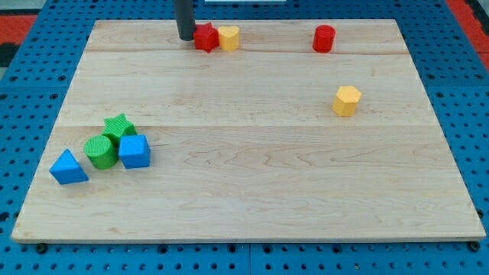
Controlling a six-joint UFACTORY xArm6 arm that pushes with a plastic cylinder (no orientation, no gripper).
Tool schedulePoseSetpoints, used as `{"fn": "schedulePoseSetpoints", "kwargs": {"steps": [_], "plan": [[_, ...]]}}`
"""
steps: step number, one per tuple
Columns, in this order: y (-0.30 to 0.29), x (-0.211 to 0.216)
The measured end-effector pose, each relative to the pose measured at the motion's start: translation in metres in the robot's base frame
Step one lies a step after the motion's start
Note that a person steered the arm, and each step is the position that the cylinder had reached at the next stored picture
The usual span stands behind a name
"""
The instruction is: Move the yellow heart to the bottom right of the red star
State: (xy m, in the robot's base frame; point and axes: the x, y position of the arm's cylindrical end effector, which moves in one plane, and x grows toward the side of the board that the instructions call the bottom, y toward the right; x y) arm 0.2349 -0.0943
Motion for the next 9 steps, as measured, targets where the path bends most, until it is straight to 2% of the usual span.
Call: {"fn": "schedulePoseSetpoints", "kwargs": {"steps": [2, 4, 5, 6, 8, 9], "plan": [[0.085, 0.016], [0.079, -0.031], [0.127, -0.031], [0.179, -0.023], [0.220, 0.027], [0.199, 0.058]]}}
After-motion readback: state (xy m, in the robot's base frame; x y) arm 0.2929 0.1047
